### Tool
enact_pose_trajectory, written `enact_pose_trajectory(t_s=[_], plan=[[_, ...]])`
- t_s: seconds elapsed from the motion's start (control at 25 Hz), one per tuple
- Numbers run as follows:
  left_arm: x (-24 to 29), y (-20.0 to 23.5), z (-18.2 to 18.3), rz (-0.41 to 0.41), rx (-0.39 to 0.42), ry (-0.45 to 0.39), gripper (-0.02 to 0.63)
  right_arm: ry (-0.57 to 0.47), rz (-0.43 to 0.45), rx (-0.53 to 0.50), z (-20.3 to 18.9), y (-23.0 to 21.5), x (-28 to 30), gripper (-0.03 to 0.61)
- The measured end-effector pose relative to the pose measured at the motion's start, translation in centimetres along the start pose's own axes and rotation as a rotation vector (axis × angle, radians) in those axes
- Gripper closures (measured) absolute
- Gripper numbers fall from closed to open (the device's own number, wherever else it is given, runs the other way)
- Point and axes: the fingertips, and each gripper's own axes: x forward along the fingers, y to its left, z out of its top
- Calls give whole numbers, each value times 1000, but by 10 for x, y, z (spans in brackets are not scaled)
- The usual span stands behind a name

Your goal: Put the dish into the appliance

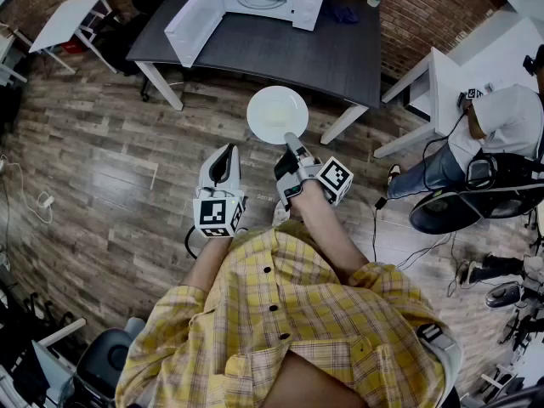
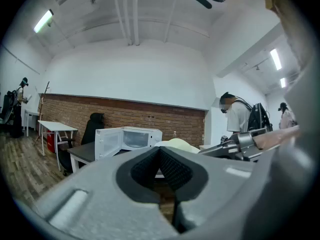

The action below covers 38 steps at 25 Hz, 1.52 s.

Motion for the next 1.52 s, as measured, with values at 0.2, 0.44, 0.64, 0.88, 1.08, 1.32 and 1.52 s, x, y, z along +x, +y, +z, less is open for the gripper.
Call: enact_pose_trajectory(t_s=[0.2, 0.44, 0.64, 0.88, 1.08, 1.32, 1.52], plan=[[-1, 2, -3, 6, 0, 3, 612, 0, 0, 0, 0, 0, -1, 561], [4, 4, -6, 16, 0, 8, 612, -17, 1, 1, 9, -4, 0, 561], [6, 3, -10, 20, 8, 6, 613, -13, 10, -15, 12, -4, 2, 561], [34, -7, -5, 38, 26, 16, 612, 6, -8, 1, 39, -10, 15, 561], [68, -18, -4, 53, 41, 32, 614, 30, -27, 19, 67, -15, 30, 561], [83, -30, -6, 70, 43, 36, 612, 49, -29, 10, 87, -21, 34, 561], [90, -38, -5, 73, 56, 41, 614, 62, -32, 27, 94, -22, 39, 561]])
